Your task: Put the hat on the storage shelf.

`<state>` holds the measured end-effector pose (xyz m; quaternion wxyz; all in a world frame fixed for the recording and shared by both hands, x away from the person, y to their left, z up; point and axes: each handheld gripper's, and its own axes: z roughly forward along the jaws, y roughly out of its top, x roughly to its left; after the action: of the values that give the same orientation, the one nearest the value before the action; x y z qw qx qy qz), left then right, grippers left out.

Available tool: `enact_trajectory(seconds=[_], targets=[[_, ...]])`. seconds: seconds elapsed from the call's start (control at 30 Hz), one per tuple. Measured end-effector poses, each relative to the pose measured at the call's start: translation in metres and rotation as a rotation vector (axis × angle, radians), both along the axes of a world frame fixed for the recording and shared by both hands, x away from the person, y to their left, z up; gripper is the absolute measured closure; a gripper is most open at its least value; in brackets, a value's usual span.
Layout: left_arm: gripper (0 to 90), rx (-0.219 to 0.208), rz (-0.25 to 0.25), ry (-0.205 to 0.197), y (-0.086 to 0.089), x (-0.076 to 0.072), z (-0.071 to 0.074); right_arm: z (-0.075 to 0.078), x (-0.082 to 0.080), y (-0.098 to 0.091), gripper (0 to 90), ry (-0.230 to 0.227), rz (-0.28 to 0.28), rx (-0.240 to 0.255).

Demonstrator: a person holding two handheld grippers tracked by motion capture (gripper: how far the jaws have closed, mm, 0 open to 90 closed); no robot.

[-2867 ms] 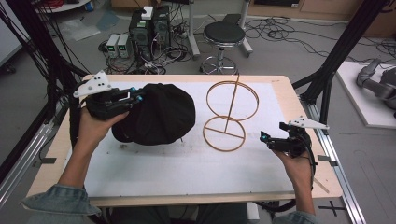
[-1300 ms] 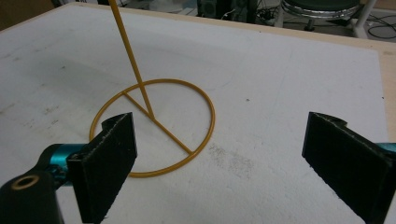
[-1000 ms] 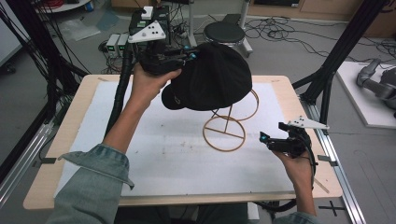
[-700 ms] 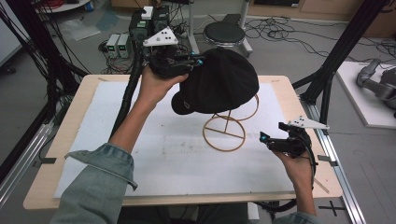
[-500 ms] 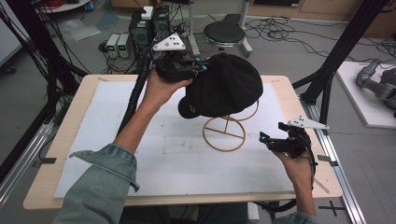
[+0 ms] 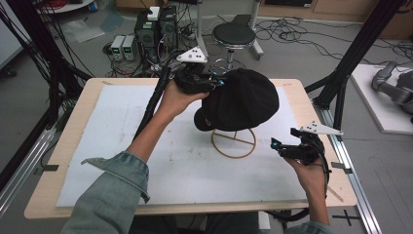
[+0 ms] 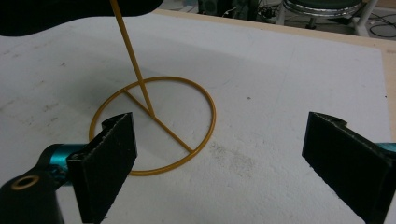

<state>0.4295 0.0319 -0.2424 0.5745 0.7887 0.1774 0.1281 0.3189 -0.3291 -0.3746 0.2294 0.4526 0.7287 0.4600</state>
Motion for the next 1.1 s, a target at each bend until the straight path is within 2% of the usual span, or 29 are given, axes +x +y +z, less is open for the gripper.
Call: enact_trajectory(seconds=[0.4, 0.83, 1.1], targets=[[73.5, 0.058, -0.012, 0.021, -0.005, 0.002, -0.01, 0.0, 0.001, 0.001, 9.8, 0.001, 0.001, -0.003], [62.7, 0.063, -0.014, 0.026, -0.006, 0.004, -0.014, 0.0, 0.0, 0.0, 9.8, 0.0, 0.001, -0.003], [52.7, 0.057, 0.016, 0.007, 0.006, 0.0, -0.01, 0.0, 0.001, 0.0, 9.8, -0.002, 0.002, -0.001]])
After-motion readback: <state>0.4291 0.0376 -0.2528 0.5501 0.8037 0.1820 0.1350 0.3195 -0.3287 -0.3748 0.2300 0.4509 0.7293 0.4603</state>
